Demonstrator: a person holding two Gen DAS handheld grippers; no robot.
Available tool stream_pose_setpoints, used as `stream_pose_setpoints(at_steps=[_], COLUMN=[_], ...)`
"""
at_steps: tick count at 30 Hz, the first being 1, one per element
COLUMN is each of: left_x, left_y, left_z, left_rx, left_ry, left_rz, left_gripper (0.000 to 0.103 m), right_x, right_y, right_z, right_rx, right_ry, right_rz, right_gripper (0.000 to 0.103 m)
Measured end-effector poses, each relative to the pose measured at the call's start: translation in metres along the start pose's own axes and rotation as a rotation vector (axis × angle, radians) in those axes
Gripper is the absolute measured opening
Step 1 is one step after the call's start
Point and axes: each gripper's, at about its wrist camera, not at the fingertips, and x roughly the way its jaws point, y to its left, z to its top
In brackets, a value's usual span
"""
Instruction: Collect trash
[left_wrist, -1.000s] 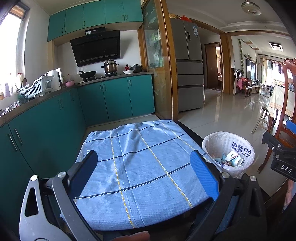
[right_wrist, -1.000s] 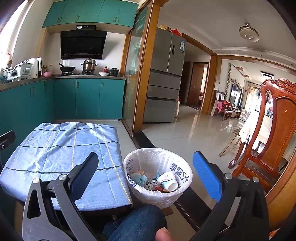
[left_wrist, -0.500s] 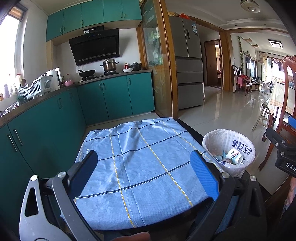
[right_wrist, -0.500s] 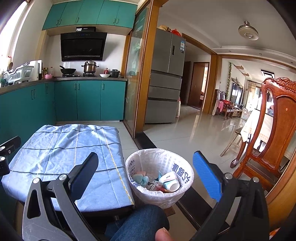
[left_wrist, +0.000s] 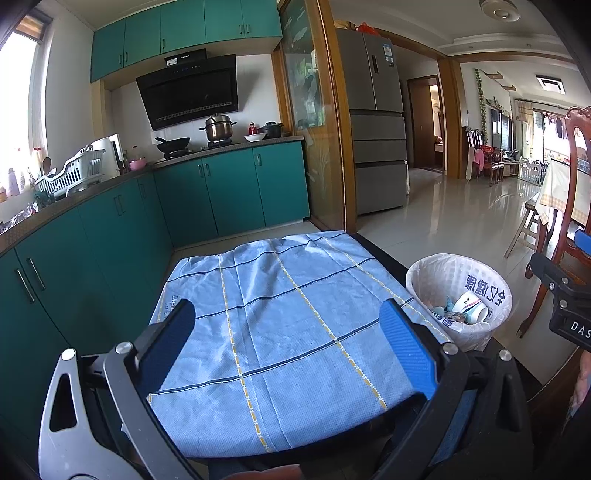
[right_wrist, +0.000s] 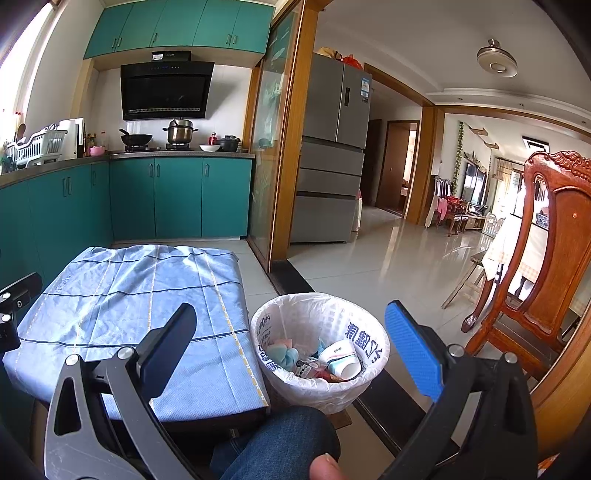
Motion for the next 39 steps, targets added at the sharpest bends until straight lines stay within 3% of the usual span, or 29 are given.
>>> stream_pose_setpoints(at_steps=[39], left_x=[0.011], left_y=[-0.004], left_z=[-0.009], left_rx=[0.014], left_ry=[0.012], left_rz=[0.003], left_gripper=[0.1], right_x=[0.017], right_y=[0.002], right_z=[-0.009], right_rx=[0.003], right_ry=[0.034], right_rz=[0.009], right_gripper=[0.099])
